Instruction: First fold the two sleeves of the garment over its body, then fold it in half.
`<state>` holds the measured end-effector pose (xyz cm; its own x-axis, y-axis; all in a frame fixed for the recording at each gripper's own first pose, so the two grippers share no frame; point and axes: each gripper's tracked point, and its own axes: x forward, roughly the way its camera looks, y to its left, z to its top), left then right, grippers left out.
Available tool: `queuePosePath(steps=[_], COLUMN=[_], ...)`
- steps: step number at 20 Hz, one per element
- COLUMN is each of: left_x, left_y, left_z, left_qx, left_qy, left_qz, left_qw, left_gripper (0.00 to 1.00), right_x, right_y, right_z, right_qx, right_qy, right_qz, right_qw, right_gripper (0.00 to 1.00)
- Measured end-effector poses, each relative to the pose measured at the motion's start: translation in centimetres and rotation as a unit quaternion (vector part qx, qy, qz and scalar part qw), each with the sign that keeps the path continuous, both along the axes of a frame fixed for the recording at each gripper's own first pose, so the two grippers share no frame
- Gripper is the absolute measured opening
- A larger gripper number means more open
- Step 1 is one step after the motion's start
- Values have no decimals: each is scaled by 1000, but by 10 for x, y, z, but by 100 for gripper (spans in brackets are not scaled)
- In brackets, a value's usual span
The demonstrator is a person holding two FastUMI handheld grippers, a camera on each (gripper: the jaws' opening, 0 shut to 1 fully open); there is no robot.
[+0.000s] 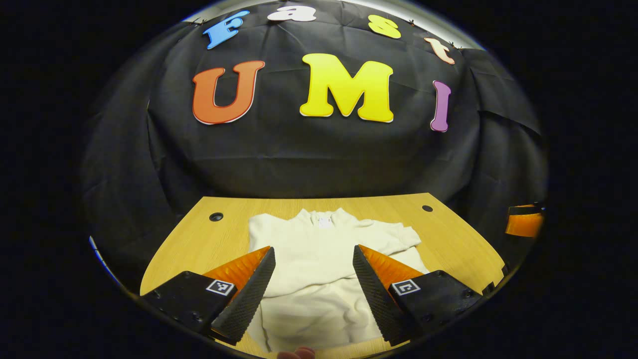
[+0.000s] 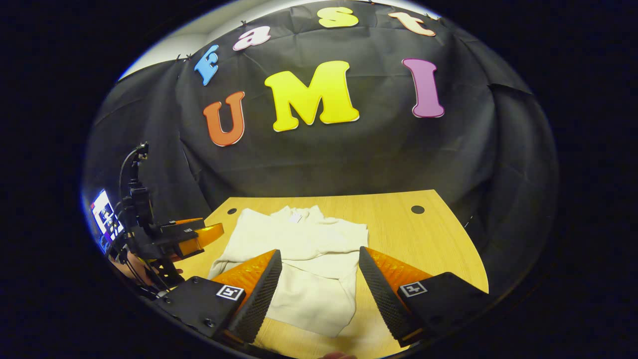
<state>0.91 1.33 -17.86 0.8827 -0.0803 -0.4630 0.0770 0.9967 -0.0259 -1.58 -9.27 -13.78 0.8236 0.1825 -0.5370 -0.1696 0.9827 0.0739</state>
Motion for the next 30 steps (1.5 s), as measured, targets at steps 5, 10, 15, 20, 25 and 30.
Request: queuePosePath(steps=[5,10,15,20,25,30], left_x=[-51,-112,-159,-155,-145,-151], left_y=[23,64,90,86,73,71], left_z=[-38,-97,-139,-149,-162,-180], left_qx=[-16,-11,-54,-127,-170,-159], left_qy=[68,168,265,294,323,374], left_qz=[4,17,42,57,78,105], left_qw=[998,986,962,945,928,908], left_gripper=[98,99,99,98,93,65], right_x=[-5,-34,-68,-88,-80,-76], right_y=[-17,-42,-52,-51,-39,-29], right_z=[-67,-121,-162,-217,-248,-262], right_qx=[-47,-84,-97,-80,-73,-110], right_qy=[49,127,187,264,298,303], right_qz=[1,-9,-21,-62,-83,-64], right_qw=[998,988,977,959,948,944], right_gripper=[98,98,95,98,95,98])
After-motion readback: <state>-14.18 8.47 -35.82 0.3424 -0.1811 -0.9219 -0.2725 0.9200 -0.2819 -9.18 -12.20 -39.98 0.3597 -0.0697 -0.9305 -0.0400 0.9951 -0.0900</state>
